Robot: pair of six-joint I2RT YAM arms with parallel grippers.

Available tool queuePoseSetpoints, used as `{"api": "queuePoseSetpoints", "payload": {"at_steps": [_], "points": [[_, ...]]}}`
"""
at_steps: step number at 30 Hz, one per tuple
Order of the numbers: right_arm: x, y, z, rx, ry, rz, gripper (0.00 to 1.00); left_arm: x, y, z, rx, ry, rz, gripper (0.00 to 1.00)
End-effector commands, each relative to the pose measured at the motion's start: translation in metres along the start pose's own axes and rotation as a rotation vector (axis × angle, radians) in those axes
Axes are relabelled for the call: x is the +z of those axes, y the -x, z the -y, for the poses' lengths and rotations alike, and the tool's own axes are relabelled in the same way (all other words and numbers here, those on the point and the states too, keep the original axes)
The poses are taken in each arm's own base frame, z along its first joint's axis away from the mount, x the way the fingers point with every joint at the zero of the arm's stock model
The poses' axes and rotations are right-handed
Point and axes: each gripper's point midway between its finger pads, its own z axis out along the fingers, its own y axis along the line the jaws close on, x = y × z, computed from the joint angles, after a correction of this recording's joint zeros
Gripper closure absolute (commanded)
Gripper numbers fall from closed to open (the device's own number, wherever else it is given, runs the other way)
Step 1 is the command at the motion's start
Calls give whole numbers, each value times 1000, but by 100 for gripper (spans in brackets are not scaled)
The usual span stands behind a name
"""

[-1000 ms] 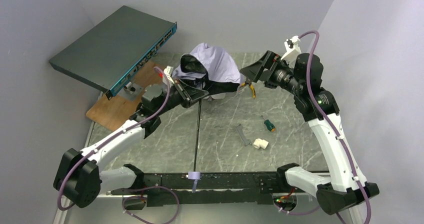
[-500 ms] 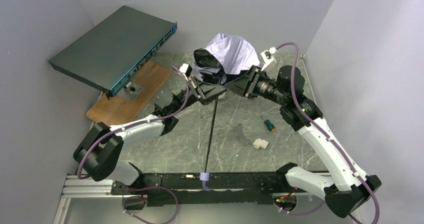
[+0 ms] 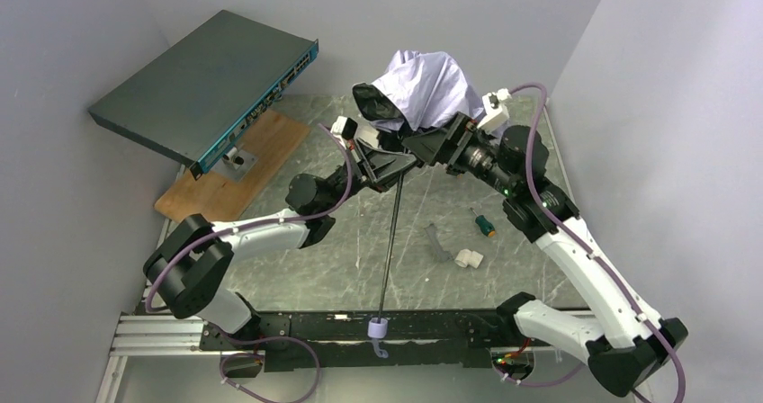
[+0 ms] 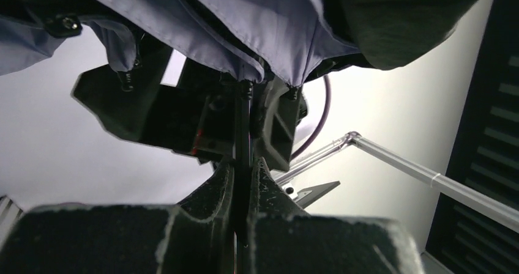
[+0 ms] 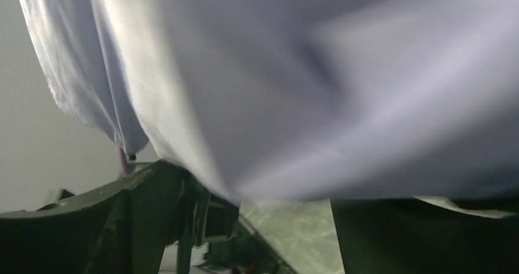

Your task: Open the umbrella

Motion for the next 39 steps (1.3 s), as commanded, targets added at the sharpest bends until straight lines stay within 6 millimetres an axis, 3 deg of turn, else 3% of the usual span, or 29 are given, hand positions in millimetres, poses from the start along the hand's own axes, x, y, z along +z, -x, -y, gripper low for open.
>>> {"api": "queuePoseSetpoints", "payload": {"at_steps": [1,5,9,10,22,31,39], "points": [[-24,20,-11,4,47,153,9,-6,1,82,83,-335,50,100],[-47,26,3,84,36,301,12,-3,5,89,78,-382,99,100],[-49,28,4,119,78,356,41,4,-1,92,62,-400,104,100],[-46,30,3,124,88,359,43,5,-2,93,58,-402,103,100],[-17,63,-41,146,270,401,44,5,-16,105,43,-439,125,100],[-33,55,-58,118,401,406,44,9,-14,106,41,-446,134,100],[-7,39,-58,118,388,274,48,23,-23,102,34,-445,73,100]]}}
